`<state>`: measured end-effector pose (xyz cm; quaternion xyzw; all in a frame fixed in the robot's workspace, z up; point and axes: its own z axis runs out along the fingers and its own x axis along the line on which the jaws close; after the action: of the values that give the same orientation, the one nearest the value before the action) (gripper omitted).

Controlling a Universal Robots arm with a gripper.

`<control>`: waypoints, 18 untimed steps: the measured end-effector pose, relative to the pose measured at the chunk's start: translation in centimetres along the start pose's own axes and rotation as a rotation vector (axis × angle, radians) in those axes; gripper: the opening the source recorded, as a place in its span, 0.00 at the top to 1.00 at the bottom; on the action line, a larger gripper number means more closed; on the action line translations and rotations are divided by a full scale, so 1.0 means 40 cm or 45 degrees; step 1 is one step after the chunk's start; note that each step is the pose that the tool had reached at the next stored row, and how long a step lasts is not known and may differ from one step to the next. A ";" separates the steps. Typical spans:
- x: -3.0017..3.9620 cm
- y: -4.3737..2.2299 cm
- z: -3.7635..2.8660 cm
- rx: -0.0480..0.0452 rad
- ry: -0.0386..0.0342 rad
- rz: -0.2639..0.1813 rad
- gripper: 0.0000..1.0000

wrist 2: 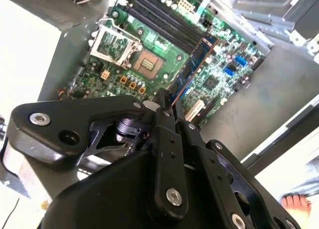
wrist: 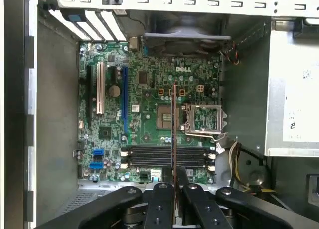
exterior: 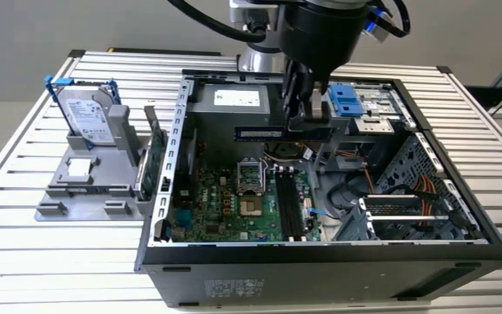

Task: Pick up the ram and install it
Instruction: 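Pick up the ram and move it above insertion slot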

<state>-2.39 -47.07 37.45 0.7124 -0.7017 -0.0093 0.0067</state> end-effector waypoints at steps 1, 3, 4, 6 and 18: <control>0.000 -0.006 0.000 0.000 0.0000 0.000 1.00; 0.000 -0.017 0.000 0.000 -0.0001 0.000 1.00; 0.000 -0.023 -0.001 0.000 -0.0001 0.000 1.00; 0.001 -0.034 -0.001 0.000 0.0000 0.000 1.00; 0.001 -0.100 -0.003 0.000 0.0000 0.000 1.00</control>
<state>1.60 -47.07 37.49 0.7123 -0.7017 -0.0093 0.0068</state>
